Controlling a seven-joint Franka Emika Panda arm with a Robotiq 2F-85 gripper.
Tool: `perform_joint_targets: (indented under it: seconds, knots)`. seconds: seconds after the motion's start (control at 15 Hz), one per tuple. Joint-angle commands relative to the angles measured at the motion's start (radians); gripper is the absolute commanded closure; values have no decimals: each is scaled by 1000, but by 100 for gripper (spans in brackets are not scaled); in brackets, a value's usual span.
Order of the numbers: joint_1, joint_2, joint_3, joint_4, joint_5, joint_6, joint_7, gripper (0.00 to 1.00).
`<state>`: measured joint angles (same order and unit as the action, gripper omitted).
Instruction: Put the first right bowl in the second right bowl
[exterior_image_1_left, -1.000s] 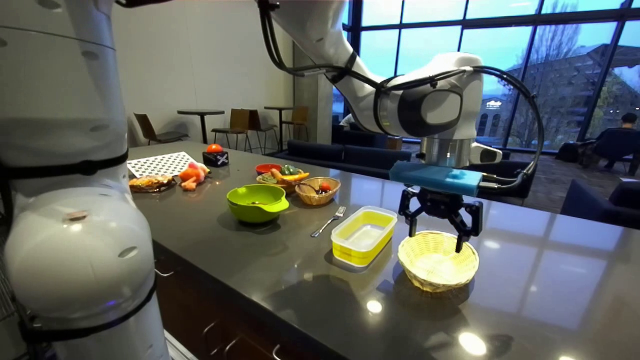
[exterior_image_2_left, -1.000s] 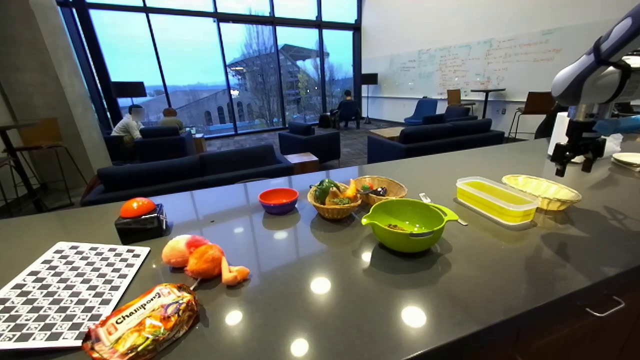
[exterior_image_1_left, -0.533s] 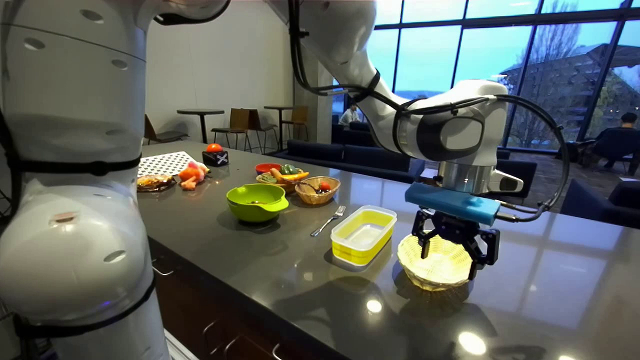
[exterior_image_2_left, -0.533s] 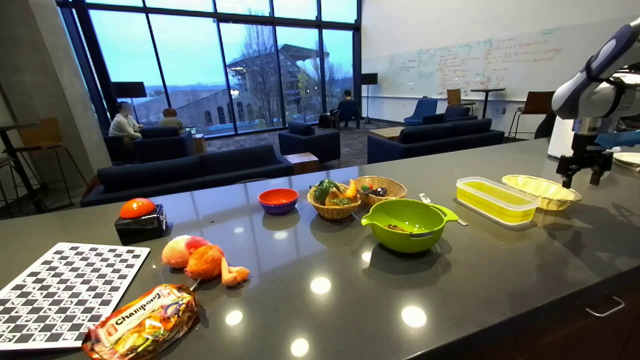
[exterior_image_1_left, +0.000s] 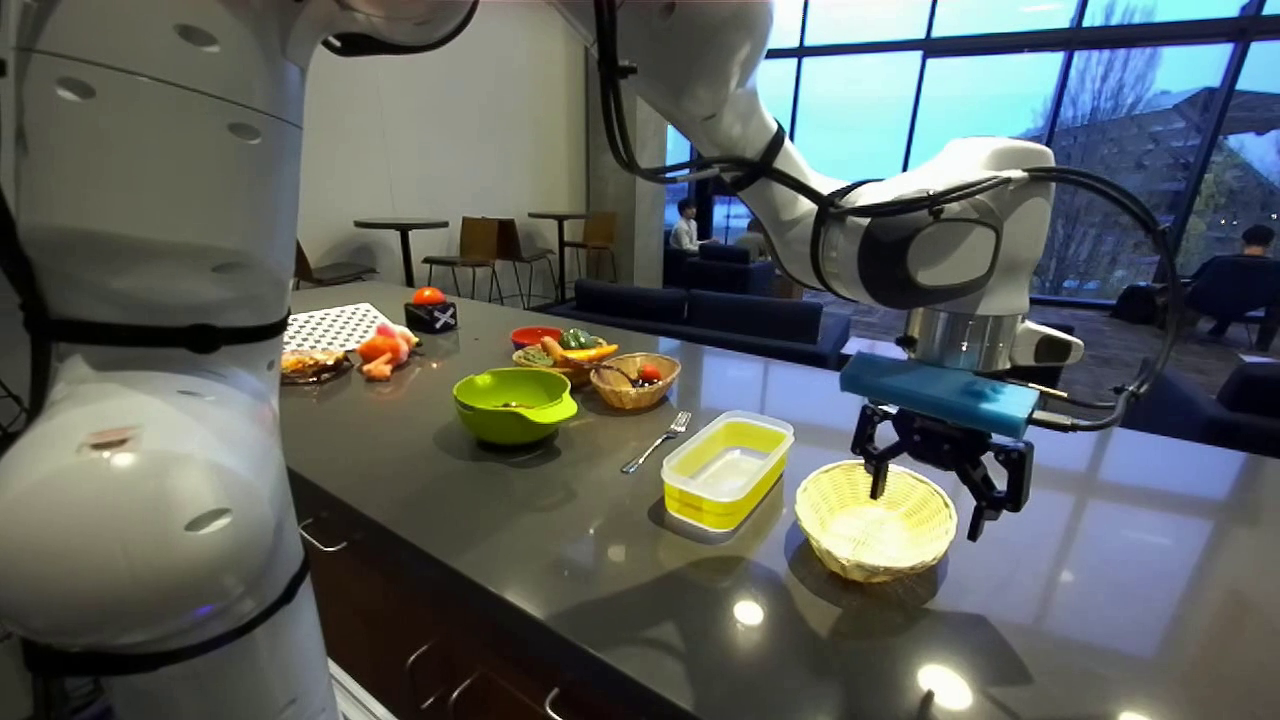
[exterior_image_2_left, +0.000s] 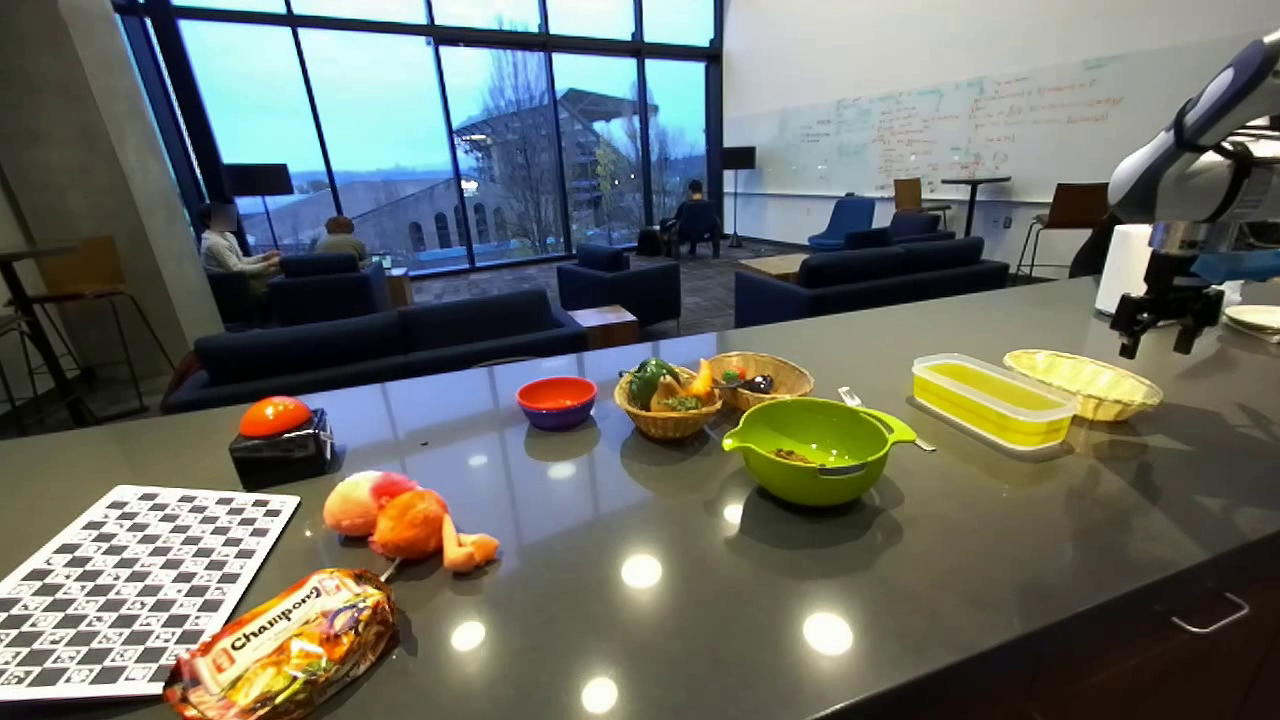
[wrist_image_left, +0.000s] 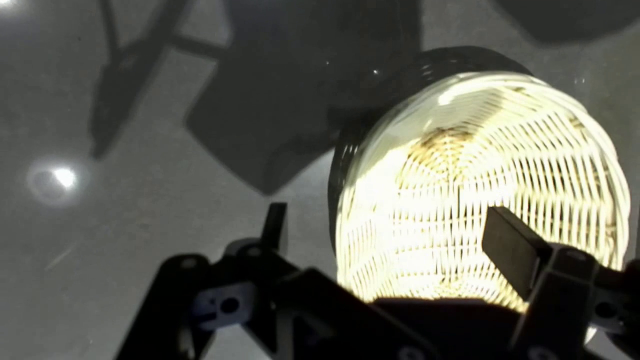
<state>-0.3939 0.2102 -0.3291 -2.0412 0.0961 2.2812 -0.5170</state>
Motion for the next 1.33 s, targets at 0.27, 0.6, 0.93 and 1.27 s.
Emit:
perform_joint_targets:
  seconds: [0.27,0.6,0.93,1.27]
  knots:
    - [-29,41,40,54,40,-6,-12,0]
    - [-29,51,45,58,40,-5,-10,0]
    - [-16,54,50,62,33,7,42,0]
    - [-15,85,51,81,22,49,93,0]
